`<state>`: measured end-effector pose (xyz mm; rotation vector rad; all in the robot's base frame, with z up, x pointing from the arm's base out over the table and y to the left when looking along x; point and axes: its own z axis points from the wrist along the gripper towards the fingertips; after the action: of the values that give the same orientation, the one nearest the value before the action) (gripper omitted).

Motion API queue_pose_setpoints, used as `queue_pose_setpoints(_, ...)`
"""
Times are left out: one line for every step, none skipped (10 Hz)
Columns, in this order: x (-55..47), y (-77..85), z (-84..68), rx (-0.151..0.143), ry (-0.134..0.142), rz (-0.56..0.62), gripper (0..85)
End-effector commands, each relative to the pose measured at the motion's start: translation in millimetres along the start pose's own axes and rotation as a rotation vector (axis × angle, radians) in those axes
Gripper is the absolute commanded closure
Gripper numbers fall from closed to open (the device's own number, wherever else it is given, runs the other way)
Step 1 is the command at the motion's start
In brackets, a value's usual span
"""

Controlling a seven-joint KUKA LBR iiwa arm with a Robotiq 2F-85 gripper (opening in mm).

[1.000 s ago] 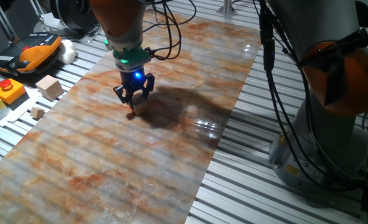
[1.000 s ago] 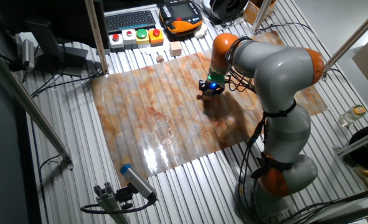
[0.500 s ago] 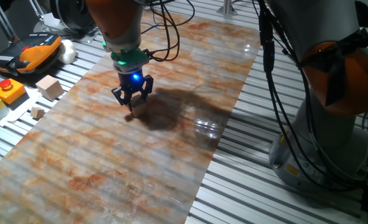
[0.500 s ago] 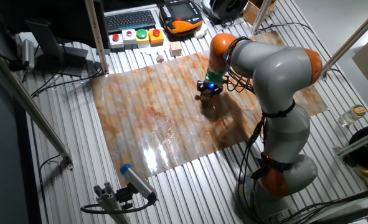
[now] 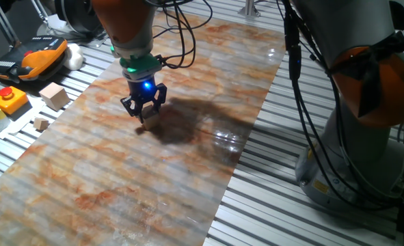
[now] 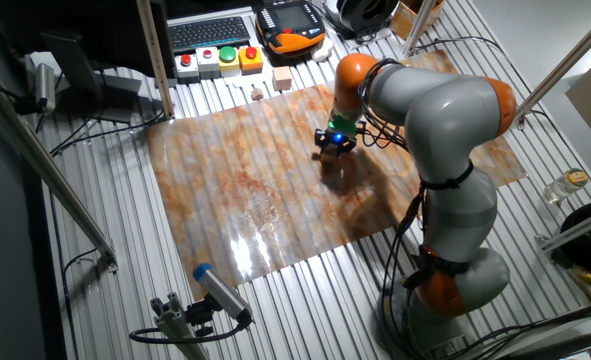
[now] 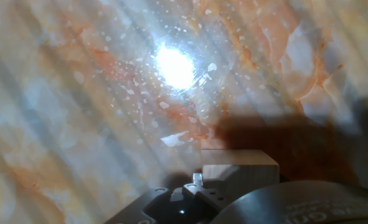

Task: Hold a small block with the gripper and sweep it from left to right on the table

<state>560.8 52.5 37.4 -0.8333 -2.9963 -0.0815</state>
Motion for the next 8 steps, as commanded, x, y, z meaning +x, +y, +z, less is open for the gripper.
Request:
queue_pose_setpoints(0.8, 1.3, 0.5, 0.000, 0.000, 0.002, 85.0)
queue_pose_setpoints(2.1, 3.3, 1.4, 0.000, 0.000, 0.005, 85.0)
queue_pose_setpoints(3.1, 4.9, 2.2, -0.002, 0.001, 0.008, 85.0)
queue_pose_setpoints(4.0, 6.0, 2.6, -0.002, 0.001, 0.010, 85.0)
queue_pose_setpoints(4.7, 7.1, 3.0, -0.004, 0.001, 0.012, 85.0)
queue_pose_setpoints(5.9, 8.4, 4.0, -0.004, 0.001, 0.015, 85.0)
queue_pose_setpoints(6.6, 9.3, 4.5, -0.004, 0.001, 0.016, 85.0)
queue_pose_setpoints(7.1, 10.2, 4.7, -0.006, 0.002, 0.018, 85.0)
